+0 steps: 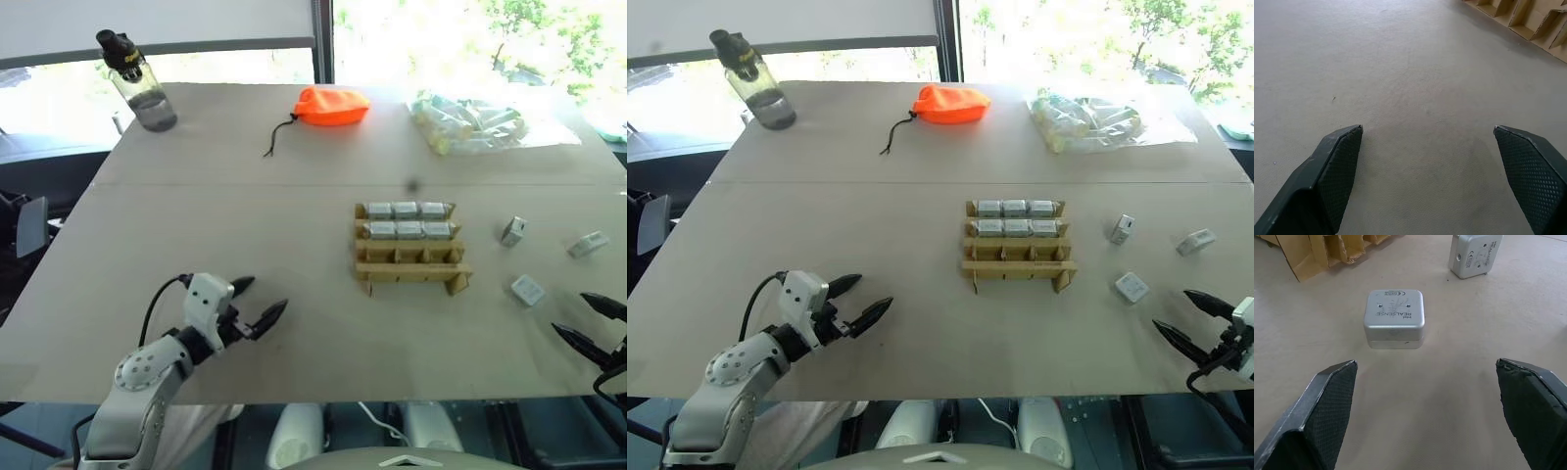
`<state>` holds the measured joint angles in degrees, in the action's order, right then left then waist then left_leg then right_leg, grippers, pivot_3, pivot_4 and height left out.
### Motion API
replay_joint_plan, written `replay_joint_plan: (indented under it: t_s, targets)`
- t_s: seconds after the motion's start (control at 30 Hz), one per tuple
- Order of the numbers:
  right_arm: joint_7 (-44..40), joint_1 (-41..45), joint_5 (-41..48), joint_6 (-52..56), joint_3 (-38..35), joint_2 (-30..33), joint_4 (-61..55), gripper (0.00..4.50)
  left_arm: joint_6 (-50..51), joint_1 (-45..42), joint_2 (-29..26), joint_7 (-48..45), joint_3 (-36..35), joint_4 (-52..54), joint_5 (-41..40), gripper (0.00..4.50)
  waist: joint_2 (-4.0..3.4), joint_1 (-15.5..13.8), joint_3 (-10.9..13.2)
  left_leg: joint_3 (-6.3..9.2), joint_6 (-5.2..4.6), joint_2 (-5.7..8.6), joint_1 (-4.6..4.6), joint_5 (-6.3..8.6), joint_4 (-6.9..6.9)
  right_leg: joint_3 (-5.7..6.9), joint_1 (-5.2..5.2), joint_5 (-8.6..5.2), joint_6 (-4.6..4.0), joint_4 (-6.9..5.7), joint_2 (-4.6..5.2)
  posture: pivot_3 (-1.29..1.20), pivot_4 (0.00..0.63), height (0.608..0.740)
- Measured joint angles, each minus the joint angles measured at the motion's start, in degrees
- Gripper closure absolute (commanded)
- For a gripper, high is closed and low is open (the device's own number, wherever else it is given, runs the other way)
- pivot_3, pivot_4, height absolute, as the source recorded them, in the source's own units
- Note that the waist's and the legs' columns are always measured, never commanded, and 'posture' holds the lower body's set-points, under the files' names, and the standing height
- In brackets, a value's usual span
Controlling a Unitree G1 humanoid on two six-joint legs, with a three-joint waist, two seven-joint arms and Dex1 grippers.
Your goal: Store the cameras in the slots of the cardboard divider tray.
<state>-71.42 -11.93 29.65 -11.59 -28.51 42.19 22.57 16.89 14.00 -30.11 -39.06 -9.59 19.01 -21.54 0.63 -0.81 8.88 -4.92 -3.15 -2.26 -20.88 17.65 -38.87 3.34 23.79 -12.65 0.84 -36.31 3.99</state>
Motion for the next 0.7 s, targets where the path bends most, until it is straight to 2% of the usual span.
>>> replay_joint_plan:
  t_s: [0.7]
  targets:
    - [1.0, 0.5, -1.8, 0.0, 1.6, -0.6, -0.2, 0.00, -5.9, 1.9, -0.6, -3.2, 0.0, -2.0, 1.4, 0.05, -0.01, 0.0, 0.0, -0.03, 0.00, -0.01, 0.01, 0.00, 0.00, -0.01, 0.00, 0.00, 0.00, 0.00, 0.02, 0.00, 0.150, 0.740]
